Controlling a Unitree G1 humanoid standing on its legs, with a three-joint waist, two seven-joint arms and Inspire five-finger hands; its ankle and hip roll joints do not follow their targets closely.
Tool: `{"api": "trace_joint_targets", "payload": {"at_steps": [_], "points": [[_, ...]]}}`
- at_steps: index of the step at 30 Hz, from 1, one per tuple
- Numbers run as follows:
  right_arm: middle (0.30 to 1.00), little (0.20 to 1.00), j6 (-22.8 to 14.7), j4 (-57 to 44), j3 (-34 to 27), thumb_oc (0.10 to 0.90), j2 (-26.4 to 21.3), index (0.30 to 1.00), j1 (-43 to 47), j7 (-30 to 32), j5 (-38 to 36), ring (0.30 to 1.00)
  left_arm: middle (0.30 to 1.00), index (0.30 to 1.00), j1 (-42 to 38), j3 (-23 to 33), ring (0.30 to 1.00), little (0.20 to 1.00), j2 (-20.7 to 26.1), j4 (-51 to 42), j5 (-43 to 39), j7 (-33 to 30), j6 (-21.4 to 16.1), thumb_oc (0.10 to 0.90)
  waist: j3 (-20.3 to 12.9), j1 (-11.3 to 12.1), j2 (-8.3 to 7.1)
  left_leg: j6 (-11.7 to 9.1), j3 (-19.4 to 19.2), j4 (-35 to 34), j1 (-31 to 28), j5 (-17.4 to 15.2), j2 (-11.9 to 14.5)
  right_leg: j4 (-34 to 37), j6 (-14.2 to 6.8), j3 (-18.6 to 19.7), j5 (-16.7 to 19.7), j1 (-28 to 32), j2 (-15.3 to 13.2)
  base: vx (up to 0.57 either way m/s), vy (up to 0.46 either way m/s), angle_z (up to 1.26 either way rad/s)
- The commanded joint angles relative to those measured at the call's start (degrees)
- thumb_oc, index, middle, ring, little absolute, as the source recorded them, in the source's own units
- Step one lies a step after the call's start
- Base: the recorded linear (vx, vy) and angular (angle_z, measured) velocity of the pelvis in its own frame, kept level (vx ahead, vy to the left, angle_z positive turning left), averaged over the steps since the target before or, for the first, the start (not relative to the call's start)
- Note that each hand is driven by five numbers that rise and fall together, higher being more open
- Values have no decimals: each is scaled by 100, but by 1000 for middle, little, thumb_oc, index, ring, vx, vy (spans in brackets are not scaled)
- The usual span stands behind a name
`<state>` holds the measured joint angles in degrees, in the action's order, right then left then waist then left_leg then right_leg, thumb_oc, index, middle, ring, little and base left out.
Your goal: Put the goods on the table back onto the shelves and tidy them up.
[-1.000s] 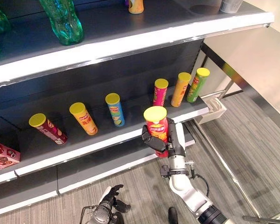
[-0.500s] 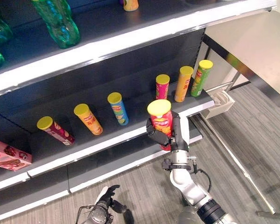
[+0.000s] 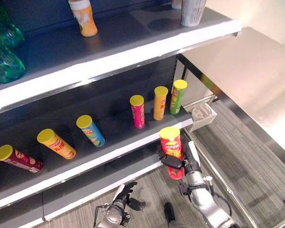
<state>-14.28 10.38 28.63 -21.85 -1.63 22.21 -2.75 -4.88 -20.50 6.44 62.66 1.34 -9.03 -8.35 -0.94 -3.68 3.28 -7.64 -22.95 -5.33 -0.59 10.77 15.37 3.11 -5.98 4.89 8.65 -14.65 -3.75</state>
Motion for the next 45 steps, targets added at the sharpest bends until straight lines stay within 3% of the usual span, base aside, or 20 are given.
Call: {"api": "trace_joint_targets", "payload": {"at_steps": [1, 7, 8, 15, 19, 23, 25, 27, 33, 39, 45], "points": [[300, 300, -780, -1124, -279, 400, 432, 300, 223, -299, -173, 300, 900, 900, 14, -38, 900, 900, 453, 331, 196, -3, -38, 800, -66, 263, -318, -201, 234, 33, -557, -1488, -406, -211, -623, 9, -192, 143, -463, -13, 37, 11], [300, 300, -818, -1475, -381, 400, 262, 300, 158, -431, -131, 300, 900, 900, 99, 109, 900, 900, 503, 392, 272, -38, -33, 800, -29, 333, -345, -188, 290, 33, -543, -1536, -519, -115, -693, -43, -71, 154, -586, -11, 18, 8], [300, 300, 31, 595, -2575, 400, 919, 300, -2576, -1189, -3237, 300, 900, 900, 962, 1452, 900, 900, 438, 747, -198, -143, 189, 800, -1, -255, -362, -137, -729, 330, -211, -577, 31, -580, -483, 38, -1084, 1013, -407, 0, 0, 0], [300, 300, -45, 610, -2626, 400, 887, 300, -2608, -1137, -3016, 300, 900, 900, 931, 1276, 900, 900, 418, 728, -61, -96, 133, 800, -25, -238, -356, -136, -708, 267, -279, -586, -6, -534, -506, 21, -1054, 1046, -461, 18, 4, 22], [300, 300, -93, 495, -2695, 400, 791, 300, -2621, -938, -2476, 300, 900, 900, 887, 1113, 900, 900, 418, 649, 123, -76, 83, 800, -21, -253, -340, -135, -688, 243, -313, -591, -2, -535, -513, -10, -1062, 1050, -471, 15, -8, -16], [300, 300, 154, 122, -2639, 400, 750, 300, -2584, -299, -1301, 300, 900, 900, 865, 1047, 900, 900, 394, 578, 213, -216, 151, 800, -18, -162, -319, -134, -583, 224, -290, -579, 17, -522, -503, -86, -1076, 1063, -471, 18, -14, -8], [300, 300, 265, -200, -2507, 400, 742, 300, -2549, -151, -1161, 300, 900, 900, 861, 1033, 900, 900, 401, 570, 296, -289, 224, 800, 13, -86, -319, -89, -609, 240, -199, -455, 80, -509, -457, -116, -978, 1004, -431, -40, -25, 12], [300, 300, 274, -362, -2445, 400, 699, 300, -2550, -131, -1021, 300, 900, 900, 884, 1026, 900, 900, 390, 569, 308, -309, 237, 800, -1, -66, -314, -141, -524, 208, -254, -561, 45, -501, -492, -126, -1075, 1066, -460, -3, 0, 7], [300, 300, -35, -1637, -2229, 400, 361, 300, -2508, -341, -885, 300, 900, 900, 898, 1150, 900, 900, 423, 648, 287, -333, 215, 800, 93, 13, -342, -94, -543, 210, -161, -441, 103, -498, -465, -200, -976, 1000, -438, -31, -6, 5], [300, 300, -242, -2497, -2129, 400, -27, 300, -2176, 206, 959, 300, 900, 900, 932, 1172, 900, 900, 384, 649, 334, -389, 117, 800, 112, 67, -333, -61, -520, 202, -162, -486, 76, -468, -486, -211, -972, 1006, -473, 0, 4, 1], [300, 300, -58, -2394, -1473, 400, -361, 300, -1032, 577, 2124, 300, 900, 900, 904, 941, 900, 900, 410, 516, 509, -422, 31, 800, 124, 290, -360, -6, -484, 203, -172, -551, 34, -391, -500, -228, -940, 1052, -534, 1, 6, 0]]}}
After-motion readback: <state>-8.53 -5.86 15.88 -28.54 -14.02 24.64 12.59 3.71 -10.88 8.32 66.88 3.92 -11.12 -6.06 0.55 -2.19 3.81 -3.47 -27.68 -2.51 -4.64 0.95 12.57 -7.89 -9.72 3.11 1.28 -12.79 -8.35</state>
